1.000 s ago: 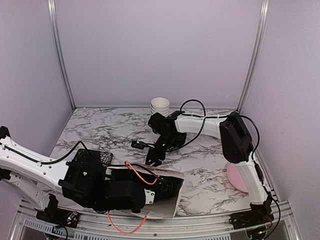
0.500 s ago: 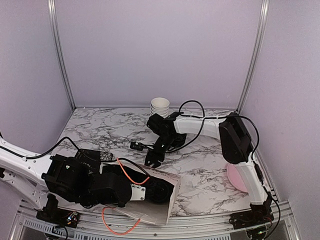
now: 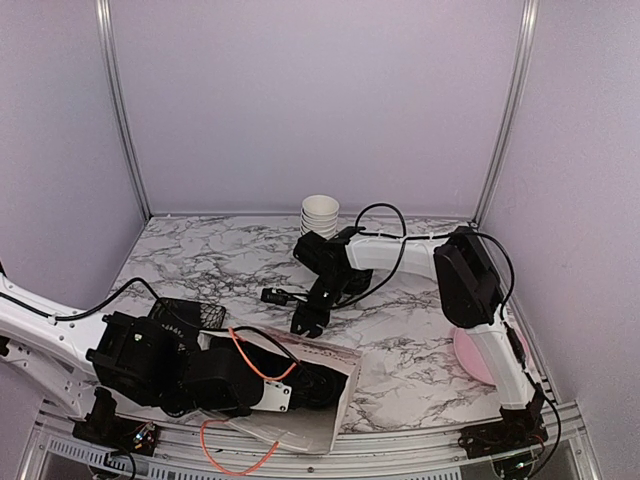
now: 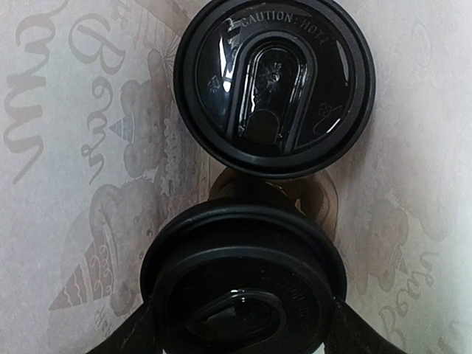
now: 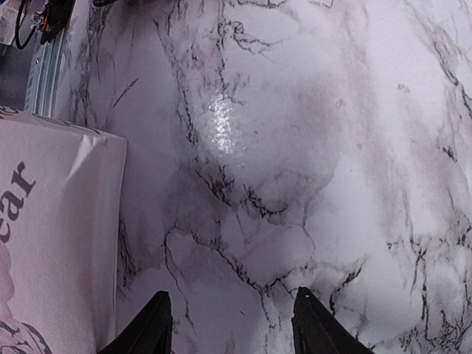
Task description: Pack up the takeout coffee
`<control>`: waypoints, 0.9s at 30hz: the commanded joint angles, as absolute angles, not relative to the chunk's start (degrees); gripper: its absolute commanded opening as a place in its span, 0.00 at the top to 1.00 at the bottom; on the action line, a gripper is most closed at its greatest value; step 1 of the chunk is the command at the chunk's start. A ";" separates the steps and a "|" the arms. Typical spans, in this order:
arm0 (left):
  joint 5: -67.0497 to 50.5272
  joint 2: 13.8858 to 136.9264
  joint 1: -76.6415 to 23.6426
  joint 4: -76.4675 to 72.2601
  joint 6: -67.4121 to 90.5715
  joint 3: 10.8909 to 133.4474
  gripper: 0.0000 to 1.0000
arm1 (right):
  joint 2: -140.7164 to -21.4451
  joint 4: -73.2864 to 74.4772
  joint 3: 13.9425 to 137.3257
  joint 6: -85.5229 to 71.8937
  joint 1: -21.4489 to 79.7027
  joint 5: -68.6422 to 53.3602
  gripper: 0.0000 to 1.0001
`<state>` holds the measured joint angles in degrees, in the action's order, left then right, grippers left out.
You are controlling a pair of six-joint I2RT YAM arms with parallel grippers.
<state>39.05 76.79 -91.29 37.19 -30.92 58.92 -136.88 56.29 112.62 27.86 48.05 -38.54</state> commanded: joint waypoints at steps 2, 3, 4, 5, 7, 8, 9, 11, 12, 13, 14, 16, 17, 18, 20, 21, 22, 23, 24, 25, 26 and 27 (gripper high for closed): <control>41.48 77.40 -90.14 35.80 -31.53 57.83 0.57 | -138.19 57.28 114.74 27.76 48.69 -39.90 0.46; 42.19 77.69 -89.98 35.88 -31.55 57.76 0.57 | -138.22 57.30 114.72 27.77 48.68 -39.97 0.46; 42.42 77.80 -89.81 35.87 -31.55 57.75 0.57 | -138.27 57.30 114.70 27.71 48.73 -39.98 0.46; 42.26 77.79 -89.64 35.94 -31.50 57.74 0.57 | -138.25 57.30 114.70 27.69 48.72 -39.99 0.46; 41.51 78.06 -89.48 35.93 -31.33 57.70 0.57 | -138.32 57.30 114.78 27.66 48.74 -40.12 0.46; 41.37 78.21 -89.41 35.89 -31.29 57.73 0.57 | -138.34 57.30 114.78 27.66 48.75 -40.16 0.46; 41.13 78.45 -89.32 35.90 -31.36 57.67 0.57 | -138.36 57.30 114.82 27.65 48.78 -40.17 0.46; 40.32 79.00 -89.07 35.89 -31.45 57.66 0.57 | -138.47 57.39 114.83 27.68 48.87 -40.19 0.46; 39.93 79.28 -88.92 35.87 -31.46 57.66 0.57 | -138.55 57.46 114.71 27.70 48.89 -40.25 0.46; 39.47 79.46 -88.80 35.86 -31.59 57.66 0.57 | -138.53 57.50 114.70 27.80 48.95 -40.33 0.46; 39.43 79.71 -88.77 35.83 -31.71 57.66 0.57 | -138.64 57.56 114.66 27.81 48.95 -40.30 0.46; 39.38 80.22 -88.64 35.94 -32.08 57.74 0.57 | -138.61 57.63 114.55 27.79 49.04 -40.49 0.46; 39.19 80.39 -88.56 35.94 -32.32 57.81 0.57 | -138.65 57.65 114.56 27.85 49.04 -40.51 0.46; 38.92 80.38 -88.51 36.13 -32.50 57.90 0.57 | -138.64 57.73 114.53 27.86 49.04 -40.59 0.46; 38.45 80.21 -88.51 37.37 -32.12 58.36 0.57 | -138.66 57.79 114.52 27.87 49.04 -40.56 0.46; 38.48 79.95 -88.52 37.88 -31.82 58.55 0.57 | -138.60 57.83 114.52 27.88 49.04 -40.52 0.46; 38.45 79.60 -88.51 38.29 -31.55 58.80 0.57 | -138.45 57.83 114.52 27.91 49.06 -40.54 0.46; 38.34 79.15 -88.51 38.54 -31.48 58.92 0.57 | -138.40 57.79 114.52 27.99 49.06 -40.55 0.46; 38.20 78.84 -88.51 38.57 -31.39 59.03 0.58 | -138.28 57.75 114.57 27.97 49.09 -40.52 0.46; 38.15 78.70 -88.51 38.75 -31.30 59.12 0.58 | -138.25 57.68 114.60 27.90 49.05 -40.52 0.46; 38.15 78.68 -88.51 38.99 -31.22 59.10 0.58 | -138.36 57.66 114.67 27.92 49.10 -40.52 0.46; 37.83 78.74 -88.51 39.33 -31.19 59.07 0.59 | -138.36 57.70 114.74 27.82 49.12 -40.52 0.46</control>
<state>39.31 79.40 -89.19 36.25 -31.97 58.37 -137.51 56.53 112.66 27.86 48.05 -38.70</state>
